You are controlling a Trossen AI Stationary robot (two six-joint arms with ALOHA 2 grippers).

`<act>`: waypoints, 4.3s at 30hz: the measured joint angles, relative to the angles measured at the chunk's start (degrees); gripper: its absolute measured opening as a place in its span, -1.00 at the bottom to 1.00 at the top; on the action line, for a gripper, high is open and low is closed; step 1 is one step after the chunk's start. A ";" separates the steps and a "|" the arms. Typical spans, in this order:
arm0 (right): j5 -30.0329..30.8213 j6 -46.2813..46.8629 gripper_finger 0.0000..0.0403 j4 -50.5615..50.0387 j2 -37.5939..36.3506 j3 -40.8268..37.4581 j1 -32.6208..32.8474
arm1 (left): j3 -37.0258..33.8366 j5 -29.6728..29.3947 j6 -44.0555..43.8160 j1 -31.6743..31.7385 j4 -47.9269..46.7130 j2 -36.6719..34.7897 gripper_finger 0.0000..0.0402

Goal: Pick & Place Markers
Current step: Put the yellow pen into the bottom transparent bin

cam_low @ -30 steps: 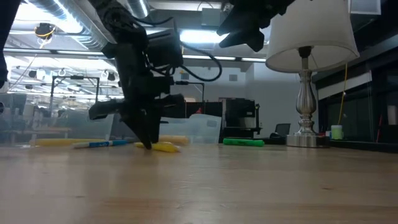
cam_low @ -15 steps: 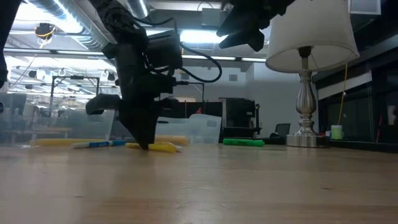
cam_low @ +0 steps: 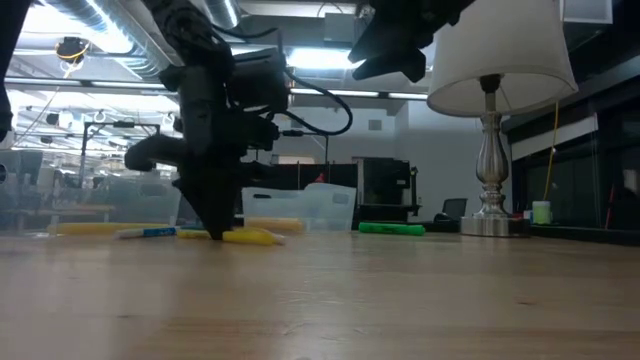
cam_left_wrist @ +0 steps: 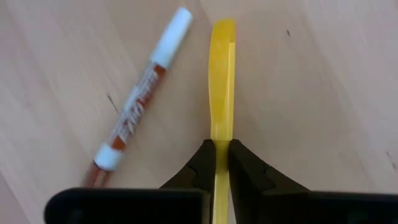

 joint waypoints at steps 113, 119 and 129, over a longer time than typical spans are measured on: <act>5.57 0.28 -0.15 2.51 1.55 -0.45 -1.01 | -11.61 -8.62 -80.74 4.72 -34.35 -58.96 -0.90; 5.56 1.49 -0.15 2.51 1.55 -0.45 -1.01 | -16.32 -8.55 -82.07 4.72 -31.97 -58.98 -0.90; 5.56 1.90 -0.15 2.54 1.57 -0.45 -1.01 | -23.87 -7.80 -84.19 4.72 -26.10 -59.00 -0.87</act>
